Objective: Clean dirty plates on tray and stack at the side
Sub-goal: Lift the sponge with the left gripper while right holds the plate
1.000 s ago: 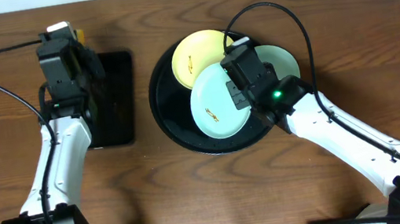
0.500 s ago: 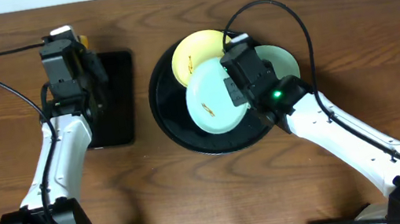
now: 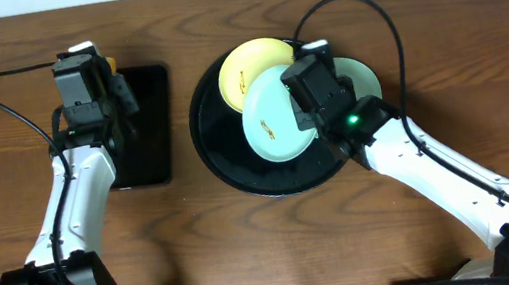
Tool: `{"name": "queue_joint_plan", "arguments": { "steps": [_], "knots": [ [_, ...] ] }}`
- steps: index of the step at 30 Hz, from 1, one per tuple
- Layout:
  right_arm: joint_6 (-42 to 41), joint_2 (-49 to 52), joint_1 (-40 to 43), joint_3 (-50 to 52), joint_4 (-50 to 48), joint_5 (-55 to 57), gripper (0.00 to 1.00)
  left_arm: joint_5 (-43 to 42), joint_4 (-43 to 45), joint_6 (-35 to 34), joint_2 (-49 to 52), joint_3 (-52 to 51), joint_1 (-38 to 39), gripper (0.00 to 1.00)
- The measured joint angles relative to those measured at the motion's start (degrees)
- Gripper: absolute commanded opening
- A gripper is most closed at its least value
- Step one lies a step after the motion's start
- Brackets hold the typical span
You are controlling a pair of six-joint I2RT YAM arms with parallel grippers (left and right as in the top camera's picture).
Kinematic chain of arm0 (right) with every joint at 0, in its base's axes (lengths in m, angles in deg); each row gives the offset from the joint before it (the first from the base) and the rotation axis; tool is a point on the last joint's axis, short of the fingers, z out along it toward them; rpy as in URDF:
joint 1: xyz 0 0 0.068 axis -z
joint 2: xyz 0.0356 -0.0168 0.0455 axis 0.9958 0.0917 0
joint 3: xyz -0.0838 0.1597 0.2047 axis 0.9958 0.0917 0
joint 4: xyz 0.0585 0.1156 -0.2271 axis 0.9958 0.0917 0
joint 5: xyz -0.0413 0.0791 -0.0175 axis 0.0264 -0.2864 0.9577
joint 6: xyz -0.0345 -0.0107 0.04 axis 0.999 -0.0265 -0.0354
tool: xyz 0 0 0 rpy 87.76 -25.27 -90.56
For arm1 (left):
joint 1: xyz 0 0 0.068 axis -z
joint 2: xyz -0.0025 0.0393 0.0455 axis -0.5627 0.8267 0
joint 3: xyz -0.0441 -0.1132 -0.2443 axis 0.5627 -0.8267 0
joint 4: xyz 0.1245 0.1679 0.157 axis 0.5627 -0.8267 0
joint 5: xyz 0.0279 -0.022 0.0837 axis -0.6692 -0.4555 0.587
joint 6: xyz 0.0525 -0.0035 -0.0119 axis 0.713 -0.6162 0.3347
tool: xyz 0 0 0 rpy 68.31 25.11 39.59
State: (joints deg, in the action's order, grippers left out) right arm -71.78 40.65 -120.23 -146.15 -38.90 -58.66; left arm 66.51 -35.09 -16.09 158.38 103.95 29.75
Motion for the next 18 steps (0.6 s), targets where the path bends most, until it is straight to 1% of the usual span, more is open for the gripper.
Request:
{"name": "queue_joint_plan", "arguments": {
  "steps": [4,8,12,18],
  "knots": [
    [-7.17,0.00,0.11,0.02,2.91,0.37,0.01,-2.93,-2.84,-0.17,0.00,0.00,0.00,0.07],
    [-12.61,0.00,0.13,0.02,6.99,-1.64,0.01,-5.73,-6.14,-0.17,0.00,0.00,0.00,0.07],
    [-16.17,0.00,0.13,0.04,10.49,-4.31,0.01,-7.02,-8.46,-0.17,0.00,0.00,0.00,0.07],
    [-18.64,0.00,0.13,0.07,10.27,-5.57,0.01,-7.52,-9.03,-0.17,0.00,0.00,0.00,0.08]
  ]
}}
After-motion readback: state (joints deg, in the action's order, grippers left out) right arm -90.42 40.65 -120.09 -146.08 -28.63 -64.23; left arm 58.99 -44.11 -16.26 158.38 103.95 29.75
